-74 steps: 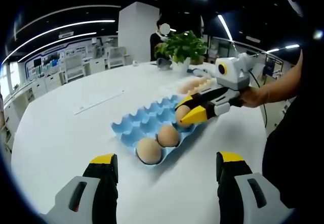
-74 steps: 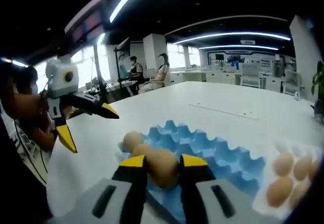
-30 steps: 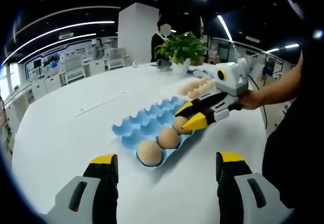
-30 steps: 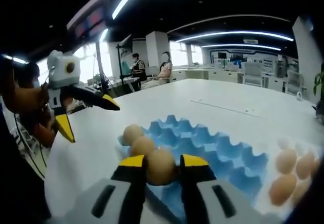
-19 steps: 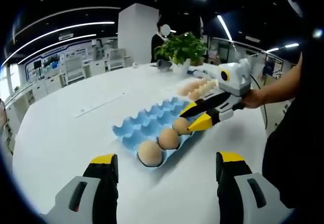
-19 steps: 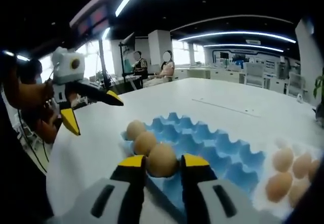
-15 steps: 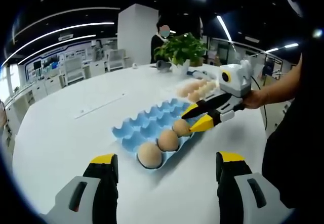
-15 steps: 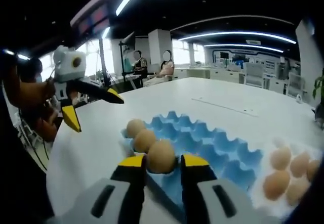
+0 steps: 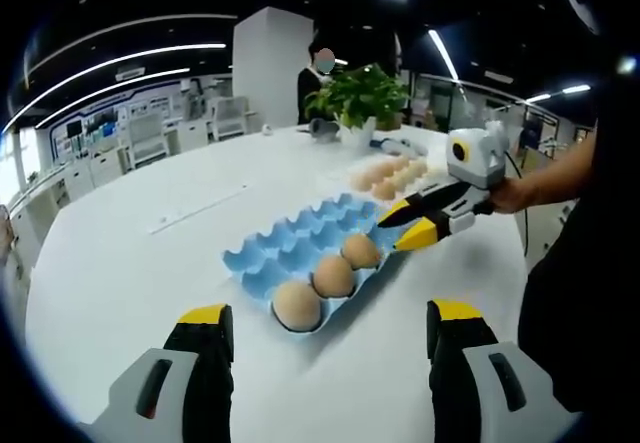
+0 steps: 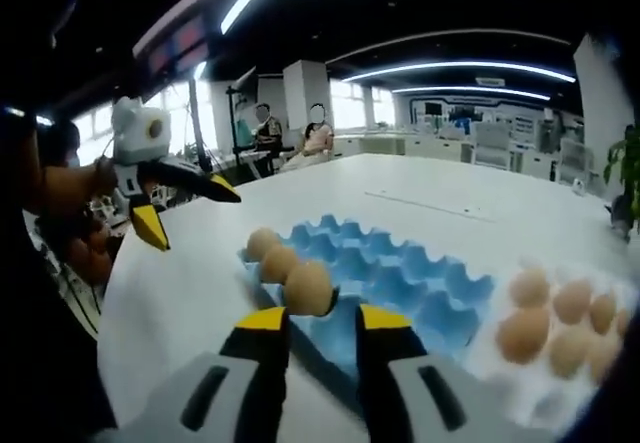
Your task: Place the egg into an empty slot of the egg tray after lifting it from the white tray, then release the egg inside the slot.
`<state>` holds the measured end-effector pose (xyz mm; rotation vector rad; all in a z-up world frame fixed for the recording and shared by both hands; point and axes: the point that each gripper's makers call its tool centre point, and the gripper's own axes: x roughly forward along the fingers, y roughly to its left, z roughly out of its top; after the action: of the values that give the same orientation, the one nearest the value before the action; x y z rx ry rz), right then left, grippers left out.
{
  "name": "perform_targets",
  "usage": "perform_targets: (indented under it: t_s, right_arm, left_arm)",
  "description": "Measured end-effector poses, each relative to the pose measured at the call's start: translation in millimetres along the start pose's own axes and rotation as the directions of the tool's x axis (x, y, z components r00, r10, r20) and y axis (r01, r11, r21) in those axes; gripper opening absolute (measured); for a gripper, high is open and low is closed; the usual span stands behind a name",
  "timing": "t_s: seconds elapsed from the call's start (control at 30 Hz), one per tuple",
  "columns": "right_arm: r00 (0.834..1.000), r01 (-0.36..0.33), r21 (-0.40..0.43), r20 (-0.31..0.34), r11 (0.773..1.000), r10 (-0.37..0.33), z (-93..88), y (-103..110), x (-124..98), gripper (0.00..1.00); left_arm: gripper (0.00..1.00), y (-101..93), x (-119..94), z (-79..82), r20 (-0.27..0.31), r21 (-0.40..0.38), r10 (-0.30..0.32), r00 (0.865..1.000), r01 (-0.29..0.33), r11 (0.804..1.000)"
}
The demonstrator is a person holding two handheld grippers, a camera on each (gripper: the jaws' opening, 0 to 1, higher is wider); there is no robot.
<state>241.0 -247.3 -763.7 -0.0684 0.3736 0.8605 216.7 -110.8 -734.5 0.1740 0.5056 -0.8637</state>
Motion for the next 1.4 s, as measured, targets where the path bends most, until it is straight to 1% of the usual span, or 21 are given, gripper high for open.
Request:
perform_targets:
  t_s: [0.13, 0.27, 0.33, 0.43, 0.53, 0.57, 0.63, 0.7, 0.73, 0.77, 0.87, 0.9, 0.93, 1.0, 1.03, 1.17, 1.27, 1.3, 1.33, 1.37, 1.4]
  right_arm:
    - [0.999, 0.045, 0.029, 0.006, 0.999, -0.045, -1.9, -11, -13, 0.26]
    - [0.99, 0.138, 0.07, 0.023, 0.988, -0.14, -3.5, -34, -31, 0.25]
    - [0.982, 0.182, 0.088, 0.035, 0.979, -0.186, -2.0, -45, -40, 0.25]
    - [0.956, 0.286, 0.096, 0.045, 0.953, -0.291, -1.7, -73, -63, 0.25]
    - [0.909, 0.408, 0.099, 0.049, 0.908, -0.414, -4.9, -103, -89, 0.25]
    - [0.89, 0.448, 0.098, 0.053, 0.889, -0.454, -5.6, -112, -99, 0.25]
    - [0.825, 0.554, 0.111, 0.057, 0.825, -0.562, -7.9, -137, -126, 0.25]
    - [0.784, 0.606, 0.131, 0.067, 0.785, -0.617, -8.7, -151, -145, 0.25]
    - [0.756, 0.64, 0.14, 0.063, 0.756, -0.652, -12.0, -161, -158, 0.25]
    - [0.745, 0.653, 0.142, 0.056, 0.744, -0.664, -14.1, -165, -162, 0.25]
    - [0.673, 0.727, 0.154, 0.029, 0.669, -0.739, -26.6, -186, -191, 0.25]
    - [0.657, 0.74, 0.161, 0.031, 0.653, -0.753, -28.0, -190, -198, 0.25]
    - [0.647, 0.748, 0.172, 0.023, 0.641, -0.762, -31.2, -193, -203, 0.25]
    - [0.65, 0.744, 0.192, 0.014, 0.64, -0.76, -36.1, -197, -205, 0.25]
    - [0.656, 0.739, 0.206, -0.005, 0.642, -0.754, -41.2, -197, -203, 0.26]
    - [0.667, 0.736, 0.193, -0.043, 0.649, -0.744, -53.0, -200, -196, 0.25]
    - [0.658, 0.745, 0.194, -0.064, 0.638, -0.75, -58.4, -202, -195, 0.25]
    - [0.665, 0.739, 0.222, -0.095, 0.636, -0.74, -66.3, -203, -193, 0.26]
    - [0.67, 0.728, 0.281, -0.093, 0.626, -0.737, -68.1, -202, -191, 0.27]
    - [0.672, 0.73, 0.226, -0.067, 0.645, -0.738, -64.4, -203, -191, 0.27]
    - [0.675, 0.732, 0.188, -0.068, 0.655, -0.735, -63.3, -203, -190, 0.27]
  left_arm:
    - [0.81, 0.1, 0, 0.3, 0.002, -0.001, -0.002, 1.0, 0.002, 1.0]
    - [0.81, 0.1, 1, -0.5, -0.003, 0.002, -0.004, 1.0, 0.004, 1.0]
    - [0.81, 0.7, 1, -0.6, -0.003, 0.004, -0.002, 1.0, 0.002, 1.0]
    - [0.81, 1.5, 0, -1.1, -0.002, -0.001, -0.001, 1.0, 0.001, 1.0]
    - [0.8, 1.2, 1, -2.4, -0.007, -0.001, -0.003, 1.0, 0.003, 1.0]
    - [0.8, 0.8, 1, -2.4, -0.006, -0.003, -0.005, 1.0, 0.005, 1.0]
    - [0.8, 0.3, 1, -2.0, -0.003, -0.005, -0.008, 1.0, 0.008, 1.0]
    - [0.8, 0.4, 1, -1.9, -0.003, -0.003, -0.008, 1.0, 0.008, 1.0]
    - [0.8, 0.4, 1, -2.0, -0.004, -0.003, -0.008, 1.0, 0.008, 1.0]
    - [0.8, 0.5, 2, -2.1, -0.004, -0.004, -0.008, 1.0, 0.008, 1.0]
    - [0.8, 0.9, 1, -2.2, -0.003, -0.004, -0.007, 1.0, 0.007, 1.0]
    - [0.8, 0.6, 1, -1.8, -0.001, -0.005, -0.008, 1.0, 0.008, 1.0]
    - [0.8, 0.1, 1, -1.6, 0.0, -0.006, -0.008, 1.0, 0.008, 1.0]
    - [0.8, -0.2, 0, -2.3, -0.002, -0.005, -0.008, 1.0, 0.008, 1.0]
    - [0.8, -0.5, 0, -2.9, -0.003, -0.007, -0.009, 1.0, 0.009, 1.0]
    - [0.81, -0.3, -1, -4.6, -0.009, -0.007, -0.007, 1.0, 0.007, 1.0]
    - [0.8, -0.1, -2, -2.7, -0.001, -0.013, -0.005, 1.0, 0.005, 1.0]
    - [0.8, 0.5, -2, -2.3, 0.0, -0.011, -0.002, 1.0, 0.002, 1.0]
    - [0.8, 0.8, -2, -2.4, -0.001, -0.011, -0.001, 1.0, 0.001, 1.0]
    - [0.8, 1.0, -2, -2.8, -0.003, -0.01, 0.0, 1.0, 0.0, 1.0]
    - [0.8, 1.6, -3, -3.4, -0.005, -0.011, 0.003, 1.0, -0.003, 1.0]
